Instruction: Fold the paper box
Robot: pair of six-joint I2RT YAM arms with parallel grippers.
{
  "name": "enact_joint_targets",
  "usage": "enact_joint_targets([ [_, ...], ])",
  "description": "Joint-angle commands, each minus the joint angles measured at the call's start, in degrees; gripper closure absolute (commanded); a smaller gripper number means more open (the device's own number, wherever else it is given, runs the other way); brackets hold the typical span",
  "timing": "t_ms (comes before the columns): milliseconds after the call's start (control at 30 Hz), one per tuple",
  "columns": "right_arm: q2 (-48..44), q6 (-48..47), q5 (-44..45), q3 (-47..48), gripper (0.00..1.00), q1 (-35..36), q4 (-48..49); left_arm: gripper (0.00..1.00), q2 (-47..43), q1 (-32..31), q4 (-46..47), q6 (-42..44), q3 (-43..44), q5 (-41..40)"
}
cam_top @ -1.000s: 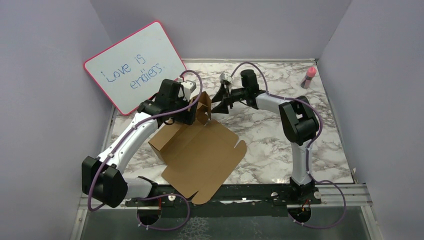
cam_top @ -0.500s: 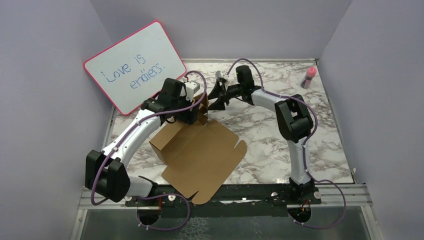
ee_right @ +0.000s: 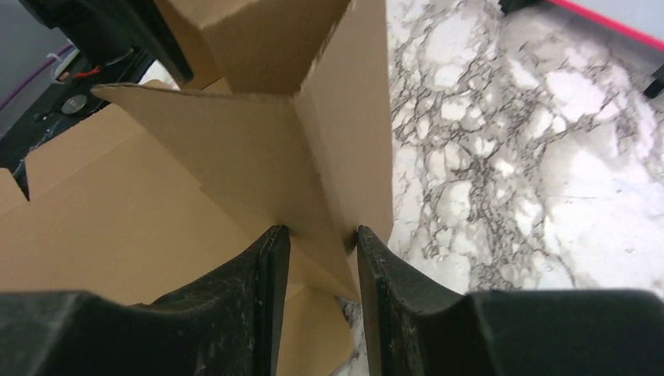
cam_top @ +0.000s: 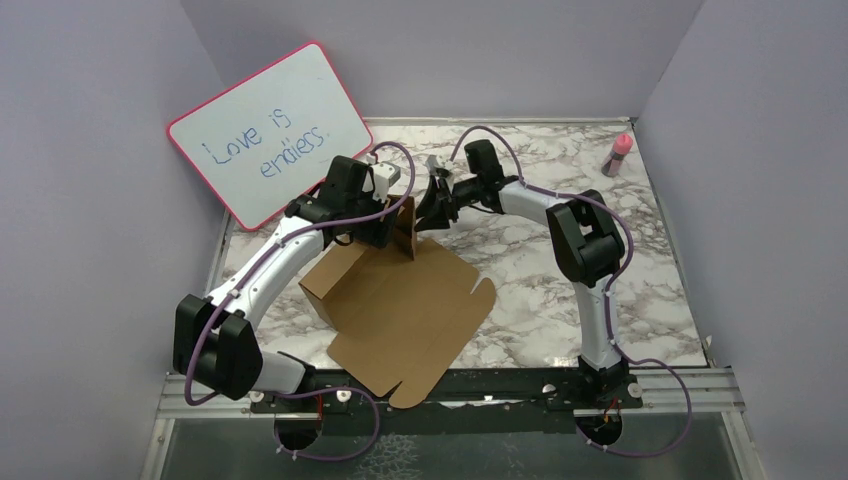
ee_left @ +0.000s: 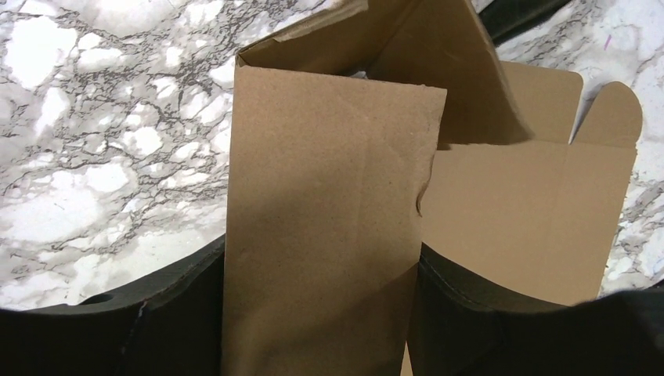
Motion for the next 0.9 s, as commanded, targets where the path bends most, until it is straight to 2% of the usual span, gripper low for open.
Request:
enact_joint_targets([
  [0,-2.3,-1.6,-2.6,-2.5,0.59,0.5,-2.5,0.32,0.9,0.3,1.0,-0.5,1.7,-3.3],
  [233,-4.4,1.1,1.5,-5.6,0.59,2.7,2.9,0.32,1.5,0.4,1.3,-1.1,1.8,-1.0],
  [400,-6.4,9.2,7.0,-11.3,0.59,3.3,17.2,0.32,1.1,0.4,1.6,-1.0,1.7,1.2],
  [567,-7.6,13.4,14.2,-15.1,0.59,4.2,25.9,0.32,0.8,0.4,2.0,-0.8,1.6,3.8],
  [733,-8.0,16.1,19.2,-17.0,0.63,5.7,31.2,0.32,0.7,0.6,2.0,-0.7,1.4,5.3],
  [867,-7.2,16.9,17.9,-16.5,0.65,6.4,32.1,0.32,0.7,0.8,2.2,-0.9,1.4,5.8],
])
